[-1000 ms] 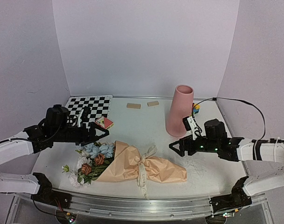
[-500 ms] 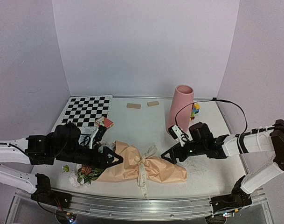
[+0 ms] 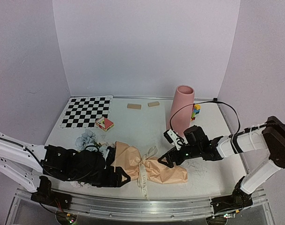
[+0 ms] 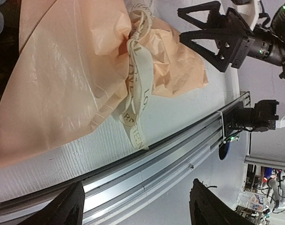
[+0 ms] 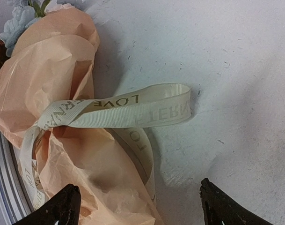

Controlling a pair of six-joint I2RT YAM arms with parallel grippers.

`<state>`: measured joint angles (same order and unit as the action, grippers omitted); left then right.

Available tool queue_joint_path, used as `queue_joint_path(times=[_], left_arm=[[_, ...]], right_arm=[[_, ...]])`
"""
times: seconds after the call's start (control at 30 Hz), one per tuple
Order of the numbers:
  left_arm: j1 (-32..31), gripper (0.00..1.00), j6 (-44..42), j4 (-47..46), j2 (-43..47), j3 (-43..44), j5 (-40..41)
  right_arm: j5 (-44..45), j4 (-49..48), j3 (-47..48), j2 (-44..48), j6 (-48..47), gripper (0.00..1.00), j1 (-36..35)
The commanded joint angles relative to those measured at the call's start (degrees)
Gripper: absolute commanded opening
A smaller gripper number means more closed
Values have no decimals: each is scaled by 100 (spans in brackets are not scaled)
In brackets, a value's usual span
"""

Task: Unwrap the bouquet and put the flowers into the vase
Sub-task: Adjust the fake flower at the center of the board.

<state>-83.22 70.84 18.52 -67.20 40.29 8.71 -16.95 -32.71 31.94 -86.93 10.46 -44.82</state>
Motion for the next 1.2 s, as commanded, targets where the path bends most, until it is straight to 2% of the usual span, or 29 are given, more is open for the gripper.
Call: queue_joint_path(times=[0.0,0.23,0.43,0.5,0.7,0.77,1.03,1.17], left_arm=[[-19,75,715,42,-253,-35,384],[-24,47,1028,-7,-704,-52,310],[-20,42,1361,-21,-887,-349,260],[-19,38,1510,-34,-886,-479,278],[35,7,1702,-86,-987,-700,417],[145,0,1642,-133,-1103,-724,354],[582,0,1478,-341,-1322,-862,342],[891,0,980,-982,-1168,-1057,443]], right_arm=[[118,-121,161,-20,-27,89,-74],[266,-174,142,-26,71,90,-161],[238,-256,154,-85,258,90,-233],[236,-315,139,-115,315,90,-283],[275,-368,144,-302,420,90,-450],[284,-368,138,-324,436,90,-497],[225,-373,-30,-253,617,90,-627],[167,-416,-286,-132,758,90,-695]])
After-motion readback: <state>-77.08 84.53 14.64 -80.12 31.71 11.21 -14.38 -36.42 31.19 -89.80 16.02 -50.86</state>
